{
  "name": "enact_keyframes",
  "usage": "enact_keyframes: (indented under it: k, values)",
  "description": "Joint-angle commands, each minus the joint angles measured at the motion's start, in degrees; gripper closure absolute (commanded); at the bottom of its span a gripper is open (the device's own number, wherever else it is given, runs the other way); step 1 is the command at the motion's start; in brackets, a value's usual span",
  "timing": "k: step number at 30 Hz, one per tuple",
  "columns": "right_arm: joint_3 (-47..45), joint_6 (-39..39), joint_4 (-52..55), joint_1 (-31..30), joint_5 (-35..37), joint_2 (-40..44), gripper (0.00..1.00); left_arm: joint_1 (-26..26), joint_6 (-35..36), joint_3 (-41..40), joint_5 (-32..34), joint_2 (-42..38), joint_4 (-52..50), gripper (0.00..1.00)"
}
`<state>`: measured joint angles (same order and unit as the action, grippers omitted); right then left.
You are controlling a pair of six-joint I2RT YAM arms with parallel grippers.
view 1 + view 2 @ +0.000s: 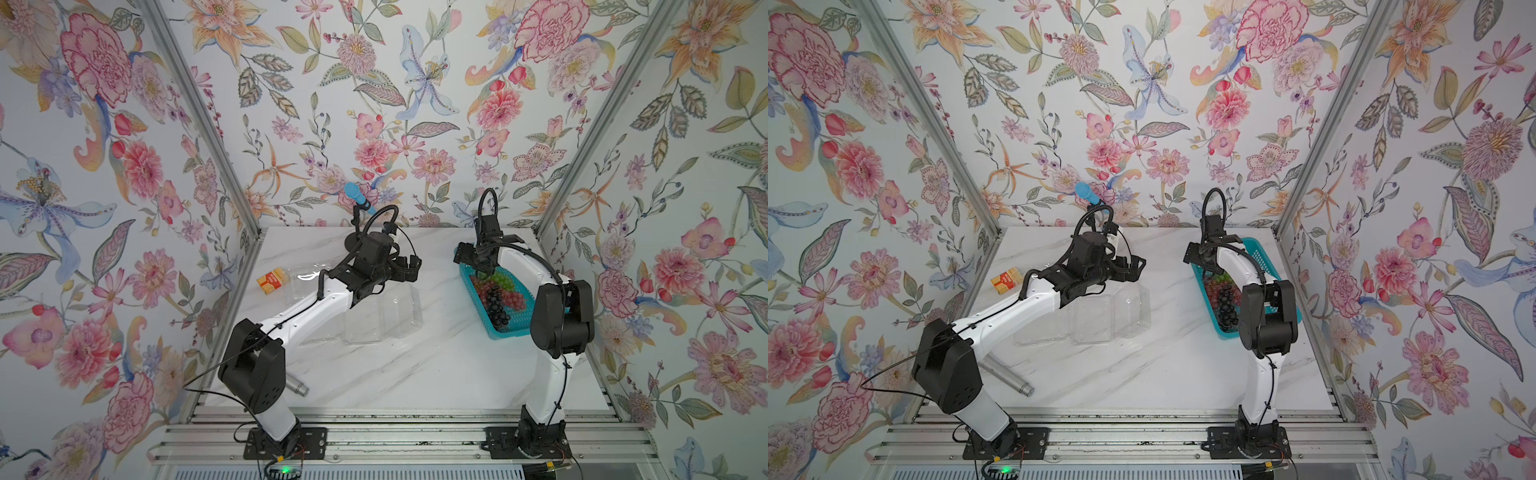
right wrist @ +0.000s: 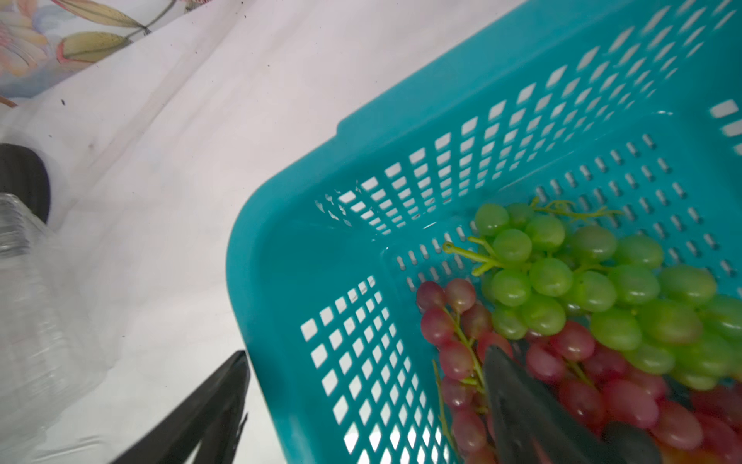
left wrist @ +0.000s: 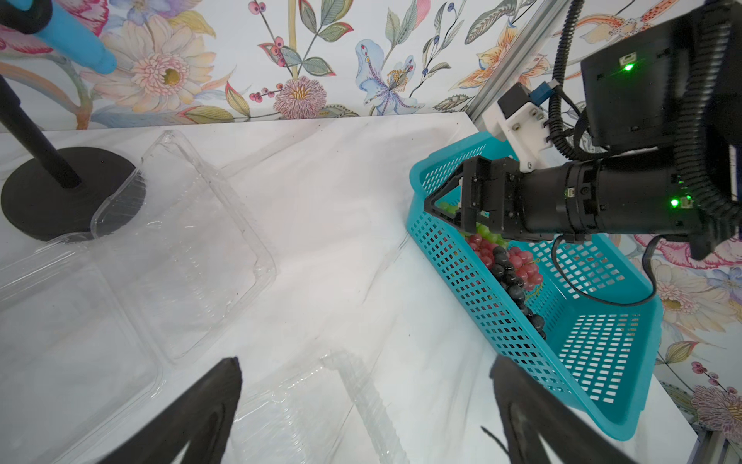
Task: Pack grapes into containers
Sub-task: Adjust the basket at the center of the board.
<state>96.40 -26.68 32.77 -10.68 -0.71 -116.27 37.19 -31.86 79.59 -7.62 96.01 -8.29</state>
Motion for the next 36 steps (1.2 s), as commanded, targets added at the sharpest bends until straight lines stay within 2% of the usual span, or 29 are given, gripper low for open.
enact_keyframes:
  k: [1,6,12,20,30,36]
  values:
    - [0.1,2.33,1.02,1.78,-5.4,3.0,0.0,0.78,2.46,2.92,0.94,1.61,-0.86,0.0]
    - [-4.73,5.28,0.98,4.9,-3.25,9.54,0.01,1.3,5.66,2.96,1.73,1.65,0.23,0.0]
    - [-11.03,5.15,2.56,11.97,-1.49,15.91,0.0,3.42,9.78,3.37,1.8,1.78,2.71,0.0]
    - [-19.14,4.09,3.17,22.59,-6.32,18.64,0.01,8.25,15.23,3.8,3.15,3.91,5.84,0.0]
    - [-24.24,1.63,-1.81,22.93,-10.17,15.27,0.01,10.63,17.87,7.3,1.4,6.65,5.6,0.0]
    - [-24.68,2.15,-4.13,21.06,-9.23,12.01,0.0,10.71,18.41,6.12,1.33,6.05,4.81,0.0]
